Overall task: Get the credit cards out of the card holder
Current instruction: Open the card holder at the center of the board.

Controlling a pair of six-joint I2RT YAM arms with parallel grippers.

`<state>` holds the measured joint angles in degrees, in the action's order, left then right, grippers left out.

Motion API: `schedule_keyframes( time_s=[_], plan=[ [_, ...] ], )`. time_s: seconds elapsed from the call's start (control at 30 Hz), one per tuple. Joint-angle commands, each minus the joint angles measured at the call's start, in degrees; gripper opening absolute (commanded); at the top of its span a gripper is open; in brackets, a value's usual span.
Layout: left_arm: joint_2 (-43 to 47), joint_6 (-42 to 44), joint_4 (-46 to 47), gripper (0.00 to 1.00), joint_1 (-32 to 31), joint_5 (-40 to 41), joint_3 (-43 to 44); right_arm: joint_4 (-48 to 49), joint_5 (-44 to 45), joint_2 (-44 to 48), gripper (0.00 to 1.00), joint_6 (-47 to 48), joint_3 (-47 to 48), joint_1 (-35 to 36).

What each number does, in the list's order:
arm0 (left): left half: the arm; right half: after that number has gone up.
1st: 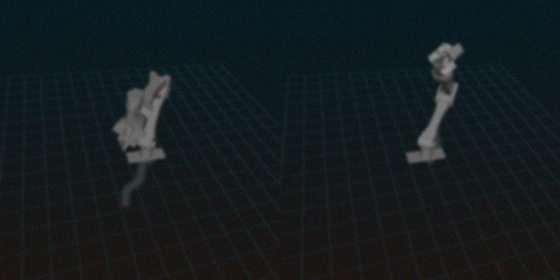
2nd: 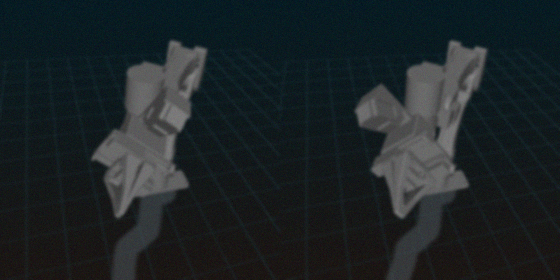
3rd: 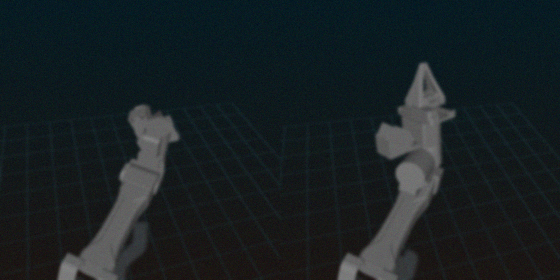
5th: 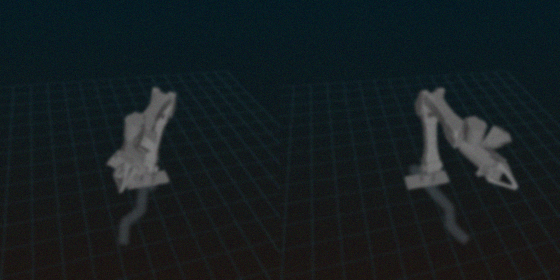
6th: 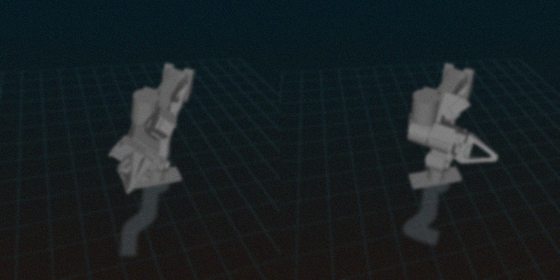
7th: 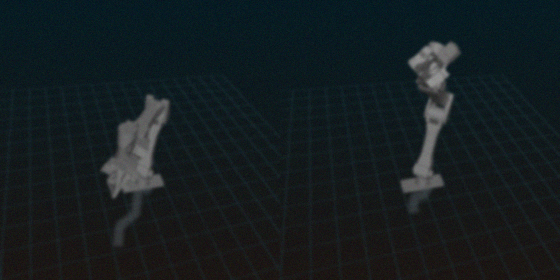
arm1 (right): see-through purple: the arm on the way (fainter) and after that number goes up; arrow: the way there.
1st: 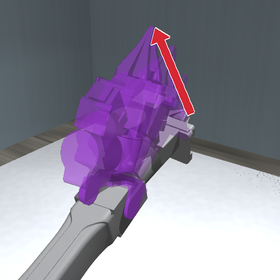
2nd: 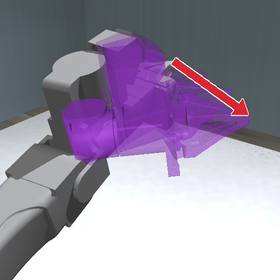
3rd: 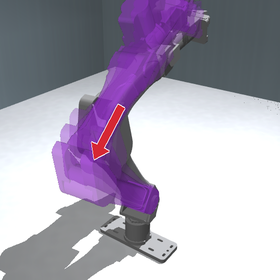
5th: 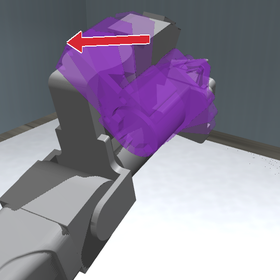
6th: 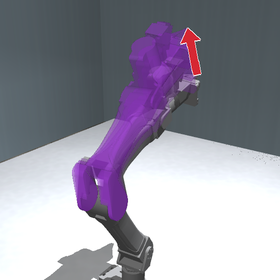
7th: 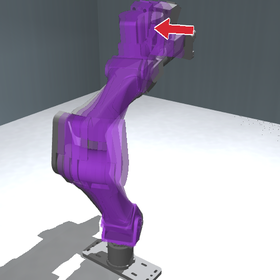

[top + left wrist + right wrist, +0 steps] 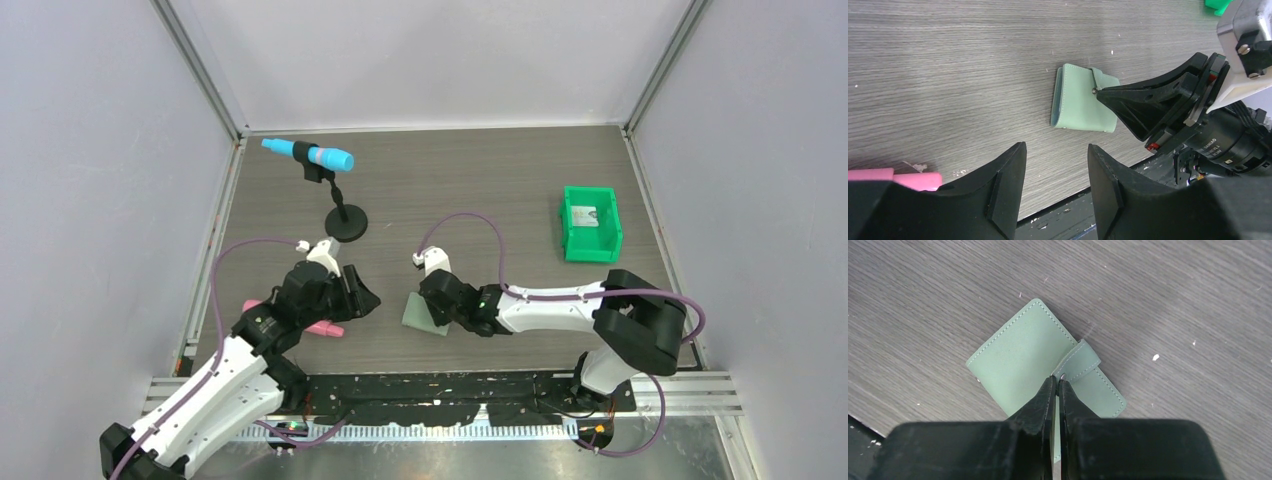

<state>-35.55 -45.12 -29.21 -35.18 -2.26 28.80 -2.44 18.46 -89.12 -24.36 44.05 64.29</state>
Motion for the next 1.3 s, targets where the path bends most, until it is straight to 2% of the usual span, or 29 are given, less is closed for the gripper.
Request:
schedule_keyframes(
  time_s=[0.0,0.27,0.57,0.77,1.13,1.27],
  plan=[
    [-1.1,-0.5,3.5,0.51,0.1,-1.9,-0.4,-4.4,-1.8,3.6,0.05,-5.5,2.3,0.0],
    [-4.2,-1.7,7.4,0.54,0.1,-4.8,-2.0,-6.2,-4.4,11.6,0.05,-10.0,0.3,-2.4],
    [-9.2,-4.3,15.3,0.65,0.1,-9.3,-2.9,-4.0,-8.0,23.0,0.05,-12.5,-3.9,-2.5],
    [-12.6,-6.8,22.4,0.72,0.0,-13.3,-4.2,-3.1,-9.3,26.4,0.05,-13.8,-5.6,-2.5],
    [-21.5,-6.4,27.5,0.68,0.0,-14.0,-5.2,-3.5,-6.2,27.8,0.05,-14.2,-8.2,-2.8],
    [-23.7,-6.1,27.3,0.65,0.0,-14.0,-5.0,-4.7,-5.4,28.7,0.05,-13.6,-10.1,-5.2]
  ],
)
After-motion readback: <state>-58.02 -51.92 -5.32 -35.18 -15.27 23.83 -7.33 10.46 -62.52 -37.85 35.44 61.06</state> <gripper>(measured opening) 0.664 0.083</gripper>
